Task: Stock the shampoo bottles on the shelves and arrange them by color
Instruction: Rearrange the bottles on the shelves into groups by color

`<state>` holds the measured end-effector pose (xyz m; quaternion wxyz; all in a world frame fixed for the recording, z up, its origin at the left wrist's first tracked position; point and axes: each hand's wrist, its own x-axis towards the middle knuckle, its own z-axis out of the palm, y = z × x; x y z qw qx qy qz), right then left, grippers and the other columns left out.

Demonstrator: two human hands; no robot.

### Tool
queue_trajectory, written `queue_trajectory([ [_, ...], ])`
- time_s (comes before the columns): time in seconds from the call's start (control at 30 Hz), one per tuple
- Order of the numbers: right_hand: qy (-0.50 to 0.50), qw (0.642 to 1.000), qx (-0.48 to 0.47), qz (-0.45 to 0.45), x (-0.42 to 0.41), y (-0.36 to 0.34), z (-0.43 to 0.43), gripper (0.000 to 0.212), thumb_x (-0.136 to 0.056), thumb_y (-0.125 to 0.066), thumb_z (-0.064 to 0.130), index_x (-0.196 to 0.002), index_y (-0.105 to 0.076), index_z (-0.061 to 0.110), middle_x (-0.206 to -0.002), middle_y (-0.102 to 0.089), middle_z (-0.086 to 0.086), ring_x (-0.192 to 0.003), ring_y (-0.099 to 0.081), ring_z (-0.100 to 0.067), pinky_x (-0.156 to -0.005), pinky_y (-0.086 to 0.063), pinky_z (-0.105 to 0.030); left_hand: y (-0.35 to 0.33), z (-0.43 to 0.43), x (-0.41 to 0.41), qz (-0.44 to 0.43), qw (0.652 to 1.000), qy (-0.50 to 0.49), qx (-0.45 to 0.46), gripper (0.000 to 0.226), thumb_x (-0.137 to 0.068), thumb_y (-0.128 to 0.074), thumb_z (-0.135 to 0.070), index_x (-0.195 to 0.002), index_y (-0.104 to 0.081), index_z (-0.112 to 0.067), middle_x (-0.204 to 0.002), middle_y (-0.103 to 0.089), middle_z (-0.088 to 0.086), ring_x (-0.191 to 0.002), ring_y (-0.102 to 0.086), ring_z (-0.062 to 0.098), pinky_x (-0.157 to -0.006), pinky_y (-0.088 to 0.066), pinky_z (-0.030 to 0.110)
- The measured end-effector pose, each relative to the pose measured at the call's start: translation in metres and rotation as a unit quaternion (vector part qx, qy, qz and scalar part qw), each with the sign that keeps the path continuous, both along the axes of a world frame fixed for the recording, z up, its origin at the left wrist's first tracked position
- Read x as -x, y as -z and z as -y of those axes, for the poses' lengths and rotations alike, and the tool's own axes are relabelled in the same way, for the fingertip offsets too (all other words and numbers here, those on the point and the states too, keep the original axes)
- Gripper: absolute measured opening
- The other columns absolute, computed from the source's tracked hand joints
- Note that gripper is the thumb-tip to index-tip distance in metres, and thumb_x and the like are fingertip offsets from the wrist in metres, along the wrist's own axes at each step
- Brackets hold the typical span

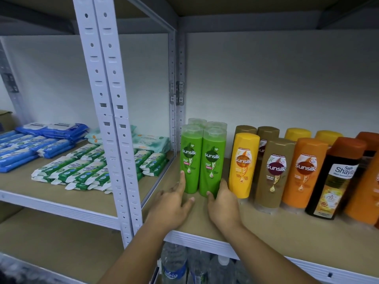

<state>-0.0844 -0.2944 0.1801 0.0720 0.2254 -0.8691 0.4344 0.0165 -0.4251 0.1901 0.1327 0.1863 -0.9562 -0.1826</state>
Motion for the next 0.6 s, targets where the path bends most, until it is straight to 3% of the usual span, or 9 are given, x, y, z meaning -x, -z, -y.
queue_trajectory([
  [0.1,-0.039,0.998,-0.052,0.006,-0.003,-0.003,-0.011,0.055,-0.093,-0.063,0.017,-0.142,-0.039,0.008,-0.119,-0.066,-0.013,-0.106,-0.064,-0.032,-0.079,-0.050,-0.035,0.001,-0.001,-0.002,0.025,0.999,0.013,0.016,0.083,-0.101,-0.040,-0.056,-0.159,0.011,-0.028,-0.161,-0.034,0.004,-0.143,-0.035,0.025,-0.117,-0.030,0.043],
  [0.2,-0.091,0.989,-0.113,-0.009,-0.010,-0.004,-0.028,0.076,-0.095,-0.061,0.022,-0.156,-0.020,0.006,-0.139,-0.055,-0.012,-0.123,-0.055,-0.029,-0.095,-0.048,-0.034,0.006,-0.002,-0.005,0.041,0.998,0.026,0.038,0.079,-0.100,-0.038,-0.059,-0.161,0.001,-0.025,-0.166,-0.020,0.000,-0.151,-0.023,0.020,-0.122,-0.022,0.042],
  [0.27,-0.127,0.981,-0.143,-0.014,-0.013,-0.004,-0.042,0.075,-0.095,-0.060,0.031,-0.157,-0.023,0.010,-0.144,-0.053,-0.009,-0.128,-0.052,-0.027,-0.102,-0.046,-0.034,0.009,-0.007,-0.007,0.044,0.996,0.033,0.063,0.077,-0.100,-0.037,-0.059,-0.161,-0.009,-0.022,-0.166,-0.023,0.001,-0.151,-0.023,0.018,-0.122,-0.021,0.039],
  [0.37,-0.185,0.965,-0.187,-0.004,-0.015,-0.003,-0.066,0.061,-0.094,-0.052,0.047,-0.147,-0.037,0.020,-0.134,-0.061,-0.008,-0.121,-0.058,-0.026,-0.098,-0.048,-0.040,0.013,-0.019,-0.009,0.056,0.993,0.052,0.093,0.068,-0.102,-0.035,-0.057,-0.157,-0.026,-0.019,-0.162,-0.032,0.001,-0.148,-0.026,0.020,-0.120,-0.021,0.038],
  [0.5,-0.235,0.923,-0.302,-0.052,-0.019,-0.009,-0.103,0.053,-0.106,-0.039,0.041,-0.151,-0.038,0.012,-0.160,-0.035,-0.009,-0.149,-0.026,-0.024,-0.121,-0.020,-0.034,0.013,-0.047,-0.009,0.088,0.988,0.081,0.098,0.064,-0.101,-0.031,-0.059,-0.151,-0.039,-0.018,-0.158,-0.038,0.003,-0.145,-0.029,0.023,-0.118,-0.022,0.038],
  [0.6,-0.236,0.916,-0.319,-0.066,-0.015,-0.009,-0.129,0.055,-0.108,-0.032,0.042,-0.156,-0.030,0.016,-0.166,-0.023,-0.003,-0.154,-0.015,-0.019,-0.122,-0.011,-0.034,0.010,-0.071,-0.008,0.097,0.986,0.101,0.094,0.072,-0.095,-0.020,-0.064,-0.141,-0.049,-0.016,-0.149,-0.047,0.005,-0.140,-0.037,0.027,-0.115,-0.027,0.039],
])
